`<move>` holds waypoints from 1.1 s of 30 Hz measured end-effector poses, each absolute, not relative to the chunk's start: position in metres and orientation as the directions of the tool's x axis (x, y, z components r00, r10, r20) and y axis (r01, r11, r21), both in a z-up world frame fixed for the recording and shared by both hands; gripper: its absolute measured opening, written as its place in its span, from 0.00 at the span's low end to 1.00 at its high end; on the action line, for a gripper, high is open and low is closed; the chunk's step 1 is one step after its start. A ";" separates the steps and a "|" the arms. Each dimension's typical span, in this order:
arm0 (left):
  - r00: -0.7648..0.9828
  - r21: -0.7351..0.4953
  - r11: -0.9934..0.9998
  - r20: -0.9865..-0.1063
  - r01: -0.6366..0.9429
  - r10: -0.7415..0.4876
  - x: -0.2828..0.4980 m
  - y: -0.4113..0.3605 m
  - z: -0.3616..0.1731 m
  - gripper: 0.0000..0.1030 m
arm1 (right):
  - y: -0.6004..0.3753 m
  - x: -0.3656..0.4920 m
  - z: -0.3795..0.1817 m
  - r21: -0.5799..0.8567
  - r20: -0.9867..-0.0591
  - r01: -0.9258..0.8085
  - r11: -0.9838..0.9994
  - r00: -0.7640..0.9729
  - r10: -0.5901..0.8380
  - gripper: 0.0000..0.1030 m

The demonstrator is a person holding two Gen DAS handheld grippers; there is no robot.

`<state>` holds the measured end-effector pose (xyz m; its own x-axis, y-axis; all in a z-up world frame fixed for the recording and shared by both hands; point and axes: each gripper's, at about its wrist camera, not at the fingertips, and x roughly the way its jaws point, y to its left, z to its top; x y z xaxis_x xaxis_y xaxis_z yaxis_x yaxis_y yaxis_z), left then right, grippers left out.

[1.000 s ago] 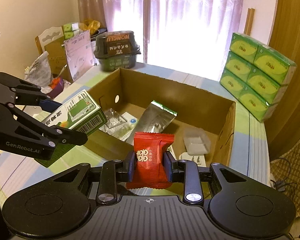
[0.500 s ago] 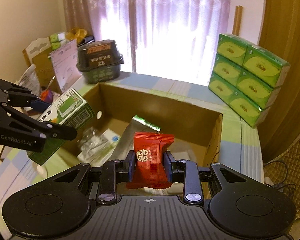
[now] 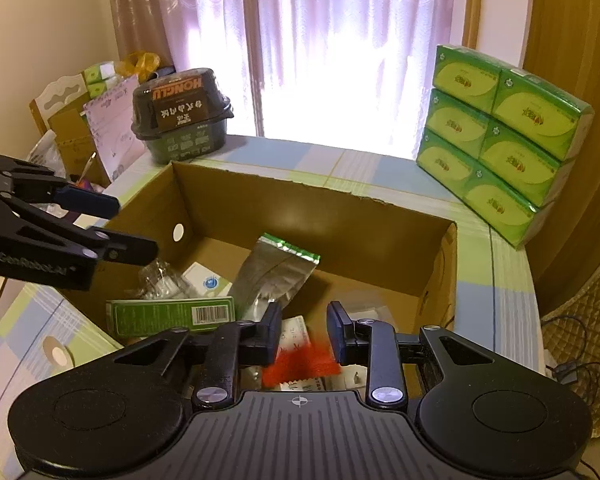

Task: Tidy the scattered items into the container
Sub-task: 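Carry the medicine box and candy over the cardboard box and release both, then move both tools back toward the white spoon and black cable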

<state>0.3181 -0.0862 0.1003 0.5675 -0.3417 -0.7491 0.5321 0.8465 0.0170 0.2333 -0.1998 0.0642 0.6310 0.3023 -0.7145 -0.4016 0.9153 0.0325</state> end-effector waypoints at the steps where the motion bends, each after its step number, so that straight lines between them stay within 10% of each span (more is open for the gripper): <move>1: 0.569 0.013 0.849 -0.748 0.528 -0.342 0.317 -0.082 0.100 0.58 | -0.199 0.234 0.063 0.031 -0.714 -0.403 0.915 0.632 0.302 0.32; 14: 0.595 -0.005 0.867 -0.725 0.498 -0.346 0.290 -0.048 0.103 0.60 | -0.199 0.220 0.075 0.032 -0.681 -0.399 0.916 0.663 0.312 0.32; 19: 0.630 -0.019 0.873 -0.684 0.487 -0.367 0.255 -0.031 0.113 0.75 | -0.209 0.179 0.093 0.085 -0.625 -0.386 0.919 0.697 0.351 0.33; 20: 0.637 -0.027 0.875 -0.676 0.483 -0.372 0.245 -0.026 0.114 0.77 | -0.209 0.167 0.093 0.084 -0.619 -0.398 0.914 0.698 0.361 0.37; 22: 0.637 -0.031 0.874 -0.672 0.484 -0.377 0.229 -0.018 0.112 0.81 | -0.212 0.142 0.090 0.087 -0.601 -0.394 0.915 0.712 0.363 0.94; 33: 0.573 -0.013 0.887 -0.759 0.461 -0.309 0.164 0.026 0.053 0.97 | -0.206 0.074 0.030 0.112 -0.689 -0.438 0.892 0.612 0.388 0.94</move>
